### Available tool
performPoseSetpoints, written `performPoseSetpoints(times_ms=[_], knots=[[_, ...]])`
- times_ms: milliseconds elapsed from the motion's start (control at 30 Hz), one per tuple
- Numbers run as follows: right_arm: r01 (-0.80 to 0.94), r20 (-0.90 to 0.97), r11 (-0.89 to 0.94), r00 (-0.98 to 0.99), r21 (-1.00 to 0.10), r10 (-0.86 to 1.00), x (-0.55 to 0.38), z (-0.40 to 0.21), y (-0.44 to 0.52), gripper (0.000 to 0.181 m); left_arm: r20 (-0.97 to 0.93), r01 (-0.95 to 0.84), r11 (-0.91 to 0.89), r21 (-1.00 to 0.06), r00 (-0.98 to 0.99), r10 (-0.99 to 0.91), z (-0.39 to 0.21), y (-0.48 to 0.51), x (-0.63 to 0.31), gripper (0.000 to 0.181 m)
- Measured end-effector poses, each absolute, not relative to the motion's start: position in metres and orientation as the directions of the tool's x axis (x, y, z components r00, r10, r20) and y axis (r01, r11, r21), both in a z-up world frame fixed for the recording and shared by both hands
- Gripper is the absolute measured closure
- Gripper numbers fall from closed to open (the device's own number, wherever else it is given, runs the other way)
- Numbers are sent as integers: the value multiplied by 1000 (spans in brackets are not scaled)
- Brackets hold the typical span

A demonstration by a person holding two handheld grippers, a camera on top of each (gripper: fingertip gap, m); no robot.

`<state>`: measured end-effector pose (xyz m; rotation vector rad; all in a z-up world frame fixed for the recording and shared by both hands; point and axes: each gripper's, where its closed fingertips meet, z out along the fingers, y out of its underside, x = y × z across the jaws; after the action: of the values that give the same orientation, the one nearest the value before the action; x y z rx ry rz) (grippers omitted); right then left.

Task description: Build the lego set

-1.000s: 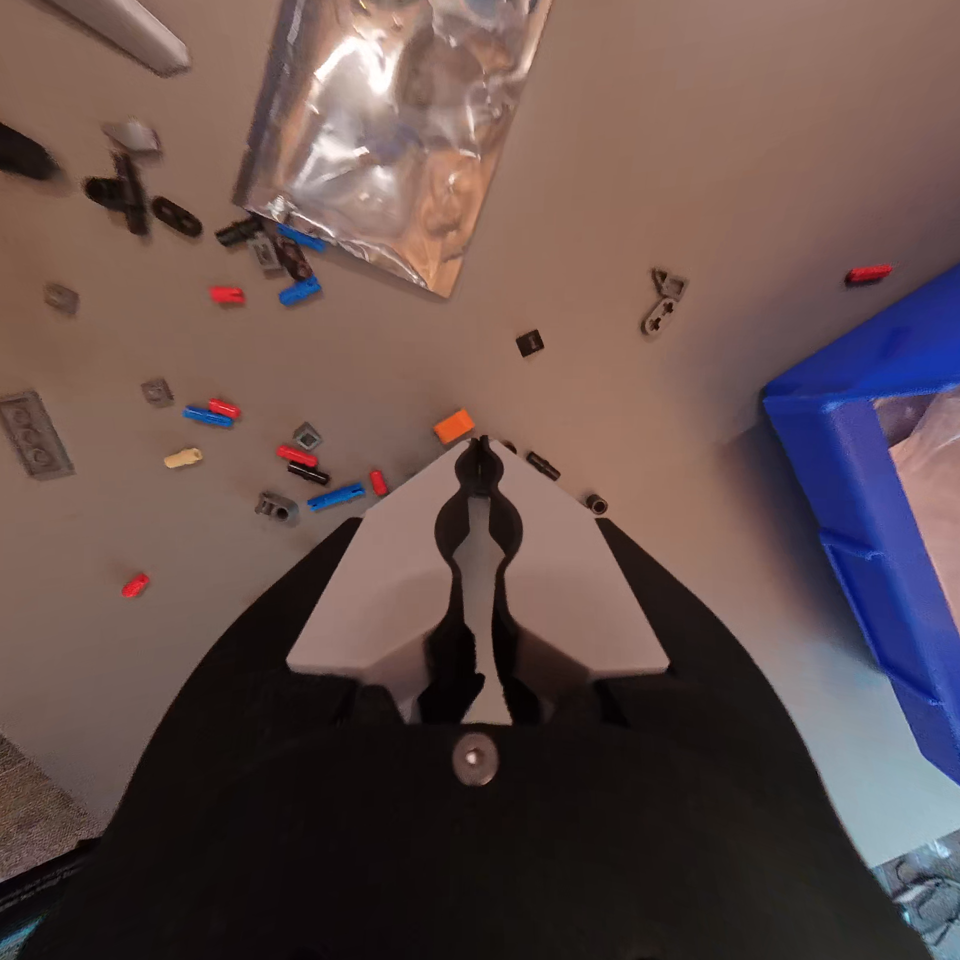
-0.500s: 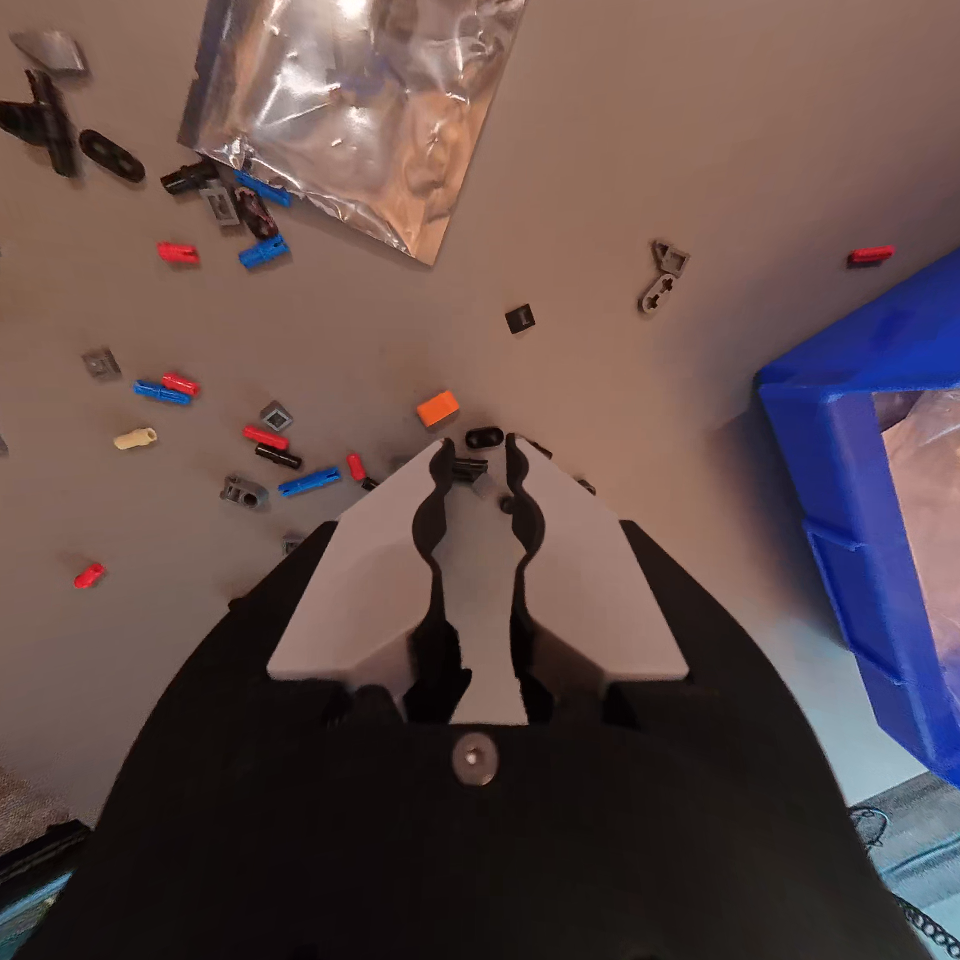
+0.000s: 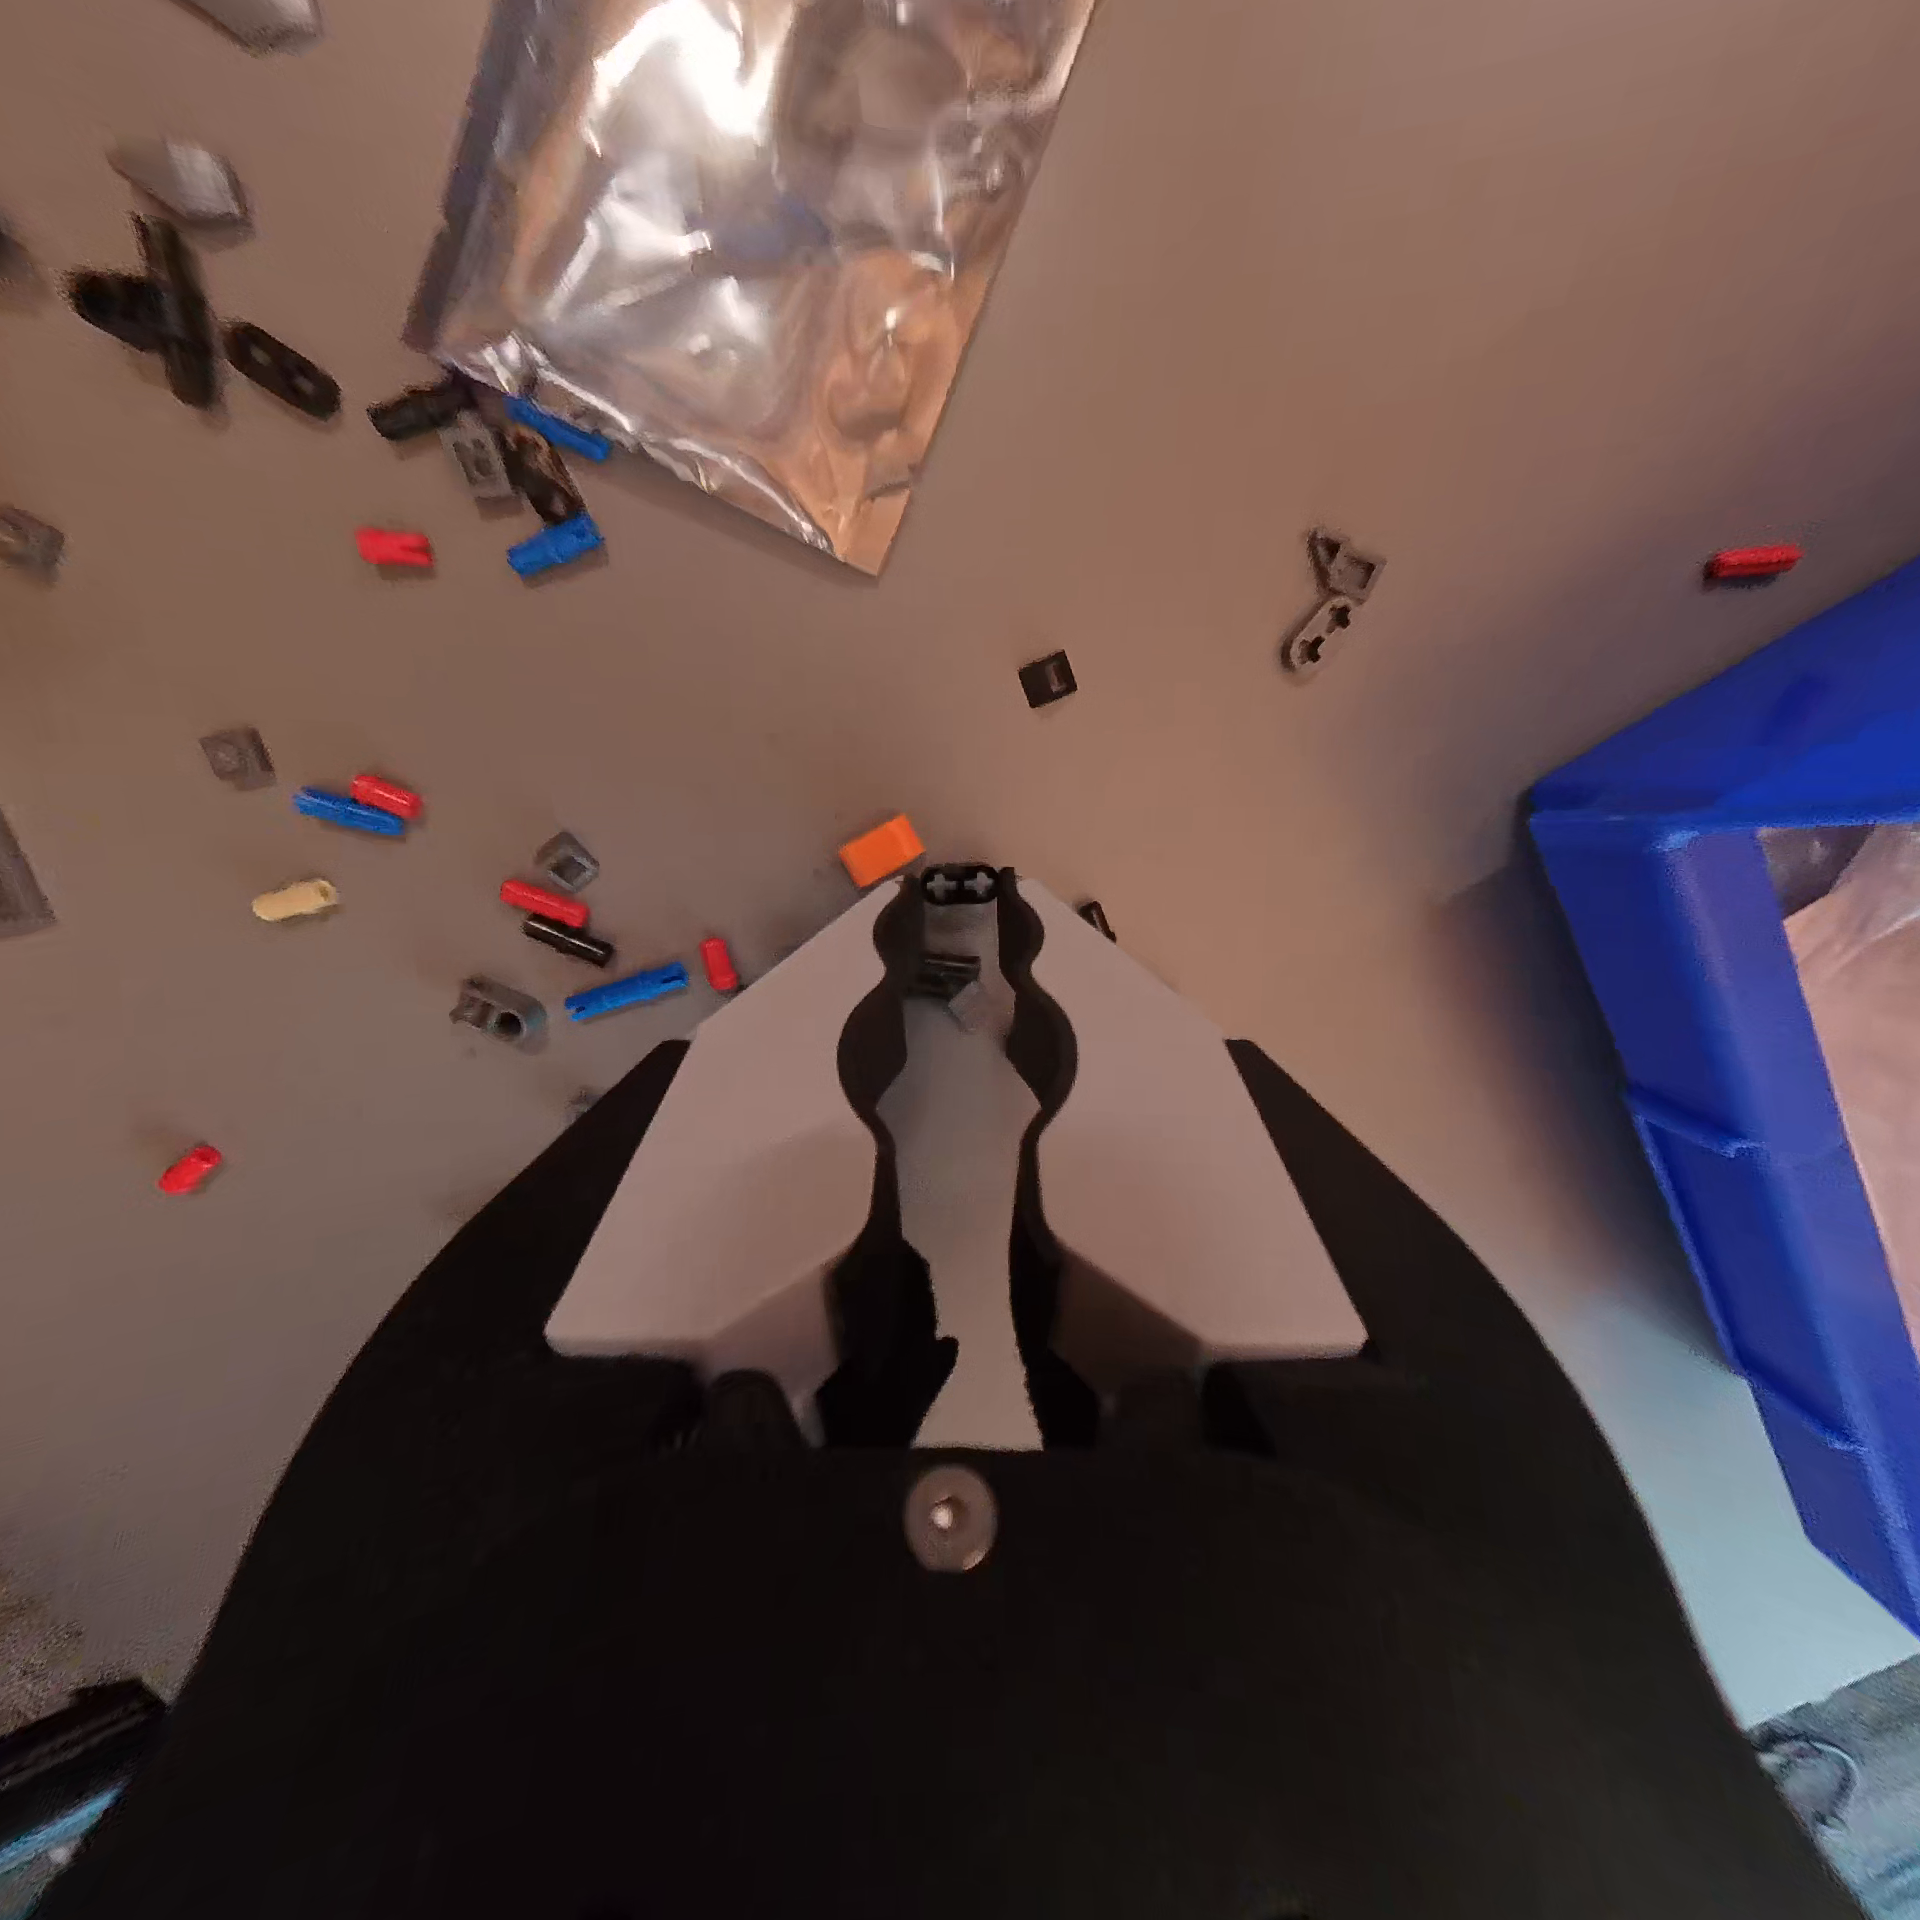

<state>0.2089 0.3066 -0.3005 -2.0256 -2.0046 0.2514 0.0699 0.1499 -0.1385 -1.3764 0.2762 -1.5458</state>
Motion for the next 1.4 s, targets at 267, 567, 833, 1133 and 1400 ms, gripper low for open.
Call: performPoseSetpoints(times_ms=[267,567,833,1133,1400], knots=[[709,-51,-42,8,-704,999,134,-177,224,170,575,519,-397,-757,242,-781,-137,154,63,177],[411,-182,-126,-98,-903,978,76,-132,136,169,484,477,-305,-824,316,-816,-128,147,64,176],[319,-249,-198,-125,-927,961,72,-129,134,169,441,452,-272,-850,326,-836,-124,142,68,176],[244,-296,-253,-162,-936,941,71,-122,132,169,450,486,-273,-830,296,-842,-119,140,68,177],[175,-311,-284,-158,-943,937,67,-119,131,169,479,542,-293,-788,240,-845,-113,138,63,177]])
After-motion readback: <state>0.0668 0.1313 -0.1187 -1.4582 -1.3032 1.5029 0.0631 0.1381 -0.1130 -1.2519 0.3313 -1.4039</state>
